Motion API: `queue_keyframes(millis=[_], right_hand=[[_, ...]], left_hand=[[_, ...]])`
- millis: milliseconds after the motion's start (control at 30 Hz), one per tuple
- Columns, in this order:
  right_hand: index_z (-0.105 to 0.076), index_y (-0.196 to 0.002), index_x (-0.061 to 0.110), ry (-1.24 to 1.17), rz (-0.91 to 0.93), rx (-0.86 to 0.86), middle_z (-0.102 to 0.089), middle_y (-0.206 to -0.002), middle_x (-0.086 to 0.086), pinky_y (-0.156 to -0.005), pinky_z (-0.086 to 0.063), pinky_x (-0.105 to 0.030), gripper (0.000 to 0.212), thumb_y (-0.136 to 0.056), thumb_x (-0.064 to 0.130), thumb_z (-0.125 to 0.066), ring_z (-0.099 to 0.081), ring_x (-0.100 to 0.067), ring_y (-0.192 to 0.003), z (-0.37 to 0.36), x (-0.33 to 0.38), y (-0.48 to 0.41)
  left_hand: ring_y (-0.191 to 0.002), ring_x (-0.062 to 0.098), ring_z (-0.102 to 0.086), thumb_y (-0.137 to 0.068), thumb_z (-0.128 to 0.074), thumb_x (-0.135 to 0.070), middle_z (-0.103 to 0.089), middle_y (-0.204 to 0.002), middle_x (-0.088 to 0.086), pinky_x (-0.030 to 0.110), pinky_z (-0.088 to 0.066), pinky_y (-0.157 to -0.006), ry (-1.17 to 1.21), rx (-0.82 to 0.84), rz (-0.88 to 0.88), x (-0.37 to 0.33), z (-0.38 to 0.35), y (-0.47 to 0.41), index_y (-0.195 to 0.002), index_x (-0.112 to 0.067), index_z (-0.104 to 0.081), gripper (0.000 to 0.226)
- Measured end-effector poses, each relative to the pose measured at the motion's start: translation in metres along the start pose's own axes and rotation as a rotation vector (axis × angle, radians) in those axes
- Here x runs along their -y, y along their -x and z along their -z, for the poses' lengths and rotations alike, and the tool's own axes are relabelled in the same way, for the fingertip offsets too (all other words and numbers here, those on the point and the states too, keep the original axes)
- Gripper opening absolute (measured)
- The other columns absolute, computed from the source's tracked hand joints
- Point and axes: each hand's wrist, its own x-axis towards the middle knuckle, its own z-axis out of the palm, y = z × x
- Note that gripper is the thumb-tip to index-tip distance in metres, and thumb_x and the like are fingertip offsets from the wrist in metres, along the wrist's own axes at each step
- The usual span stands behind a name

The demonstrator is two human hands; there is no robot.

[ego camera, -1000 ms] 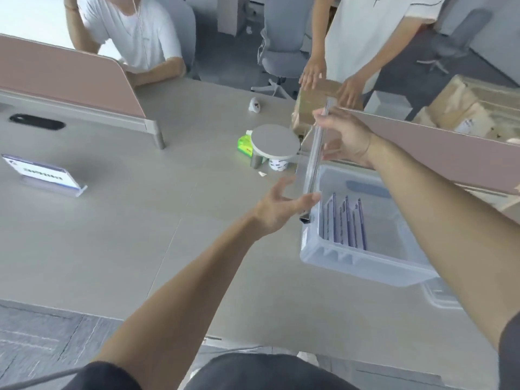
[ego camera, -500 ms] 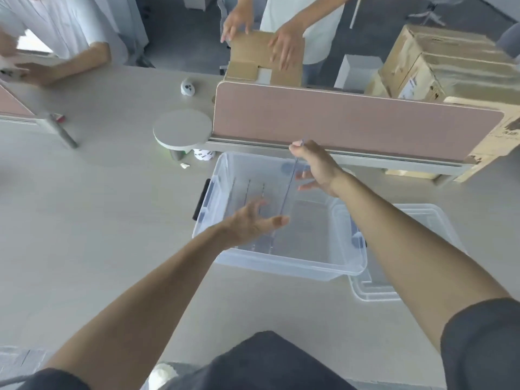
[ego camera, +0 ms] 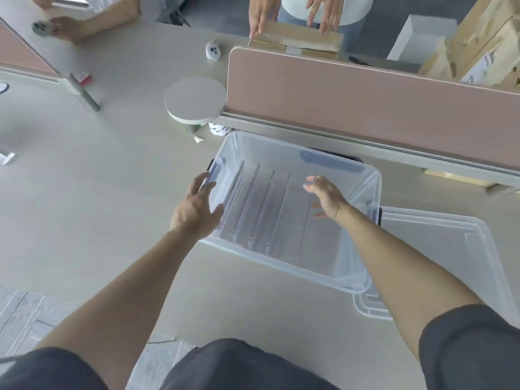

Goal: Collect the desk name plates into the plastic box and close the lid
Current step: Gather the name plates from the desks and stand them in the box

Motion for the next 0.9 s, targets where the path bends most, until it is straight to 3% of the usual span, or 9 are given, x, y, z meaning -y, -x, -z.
queue_keyframes(millis=[133,267,367,433,500,633,700,800,900], right_hand=[[-0.057,-0.12,0.031,-0.014,0.035,-0.047,-0.051,-0.133,-0.006,-0.077,-0.055,-0.044,0.058,-0.068,0.055,-0.053,-0.054,-0.027,-0.114,-0.009,-0.013,-0.017],[-0.059,-0.126,0.022,0.001,0.046,-0.058,-0.056,-0.124,0.0,-0.099,-0.049,-0.05,0.075,-0.063,0.062,-0.051,-0.052,-0.022,-0.12,-0.012,-0.026,-0.033],[-0.057,-0.127,0.02,0.073,0.015,-0.073,-0.058,-0.118,0.002,-0.1,-0.048,-0.054,0.085,-0.057,0.068,-0.051,-0.057,-0.025,-0.115,-0.007,-0.038,-0.044],[-0.042,-0.14,0.023,0.083,-0.016,-0.069,-0.057,-0.128,-0.004,-0.101,-0.048,-0.053,0.098,-0.054,0.067,-0.06,-0.058,-0.028,-0.116,-0.002,-0.037,-0.048],[-0.021,-0.149,0.033,0.17,-0.007,-0.007,-0.041,-0.149,-0.01,-0.107,-0.043,-0.052,0.105,-0.062,0.06,-0.073,-0.047,-0.028,-0.132,0.0,-0.02,-0.031],[-0.001,-0.154,0.033,0.671,0.071,0.295,-0.015,-0.164,-0.008,-0.115,-0.028,-0.04,0.115,-0.073,0.053,-0.08,-0.027,-0.026,-0.147,0.011,-0.013,-0.009],[0.013,-0.154,0.032,0.786,0.054,0.349,-0.011,-0.165,-0.01,-0.112,-0.031,-0.038,0.129,-0.069,0.058,-0.081,-0.03,-0.028,-0.146,0.01,-0.024,-0.005],[0.034,-0.145,0.042,0.731,0.032,0.366,-0.017,-0.164,-0.008,-0.105,-0.04,-0.036,0.143,-0.064,0.059,-0.083,-0.043,-0.027,-0.139,0.004,-0.037,-0.007],[0.041,-0.136,0.05,0.688,0.045,0.384,-0.019,-0.164,-0.005,-0.106,-0.043,-0.04,0.145,-0.062,0.062,-0.083,-0.053,-0.024,-0.131,0.001,-0.037,-0.011]], left_hand=[[-0.094,0.02,-0.064,-0.087,-0.056,-0.031,-0.024,-0.15,-0.025,0.033,-0.049,-0.067,0.047,-0.08,0.044,-0.002,-0.002,0.002,-0.131,-0.024,-0.049,0.046],[-0.099,0.017,-0.064,-0.086,-0.055,-0.025,-0.031,-0.149,-0.027,0.031,-0.051,-0.069,0.107,-0.13,0.051,0.001,-0.004,0.002,-0.129,-0.026,-0.054,0.043],[-0.095,0.019,-0.065,-0.085,-0.055,-0.024,-0.032,-0.149,-0.027,0.034,-0.053,-0.069,0.106,-0.136,0.05,0.001,-0.005,0.003,-0.129,-0.026,-0.054,0.045],[-0.093,0.022,-0.065,-0.085,-0.054,-0.024,-0.029,-0.15,-0.027,0.037,-0.054,-0.07,0.076,-0.123,0.045,0.001,-0.006,0.003,-0.131,-0.026,-0.052,0.046],[-0.092,0.025,-0.065,-0.085,-0.053,-0.025,-0.025,-0.151,-0.026,0.039,-0.054,-0.071,0.039,-0.103,0.029,0.001,-0.008,0.002,-0.132,-0.024,-0.049,0.047],[-0.092,0.026,-0.065,-0.085,-0.052,-0.026,-0.023,-0.152,-0.027,0.039,-0.053,-0.072,0.023,-0.099,0.046,0.001,-0.008,0.002,-0.134,-0.025,-0.047,0.049],[-0.094,0.023,-0.064,-0.085,-0.052,-0.025,-0.024,-0.151,-0.028,0.039,-0.053,-0.074,0.033,-0.106,0.052,0.001,-0.008,0.002,-0.134,-0.026,-0.047,0.049],[-0.097,0.02,-0.064,-0.084,-0.052,-0.025,-0.026,-0.151,-0.028,0.039,-0.054,-0.076,0.039,-0.117,0.056,0.001,-0.008,0.002,-0.134,-0.026,-0.049,0.05],[-0.096,0.021,-0.064,-0.084,-0.052,-0.024,-0.028,-0.15,-0.028,0.038,-0.054,-0.076,0.039,-0.128,0.058,0.001,-0.009,0.002,-0.134,-0.027,-0.05,0.05]])
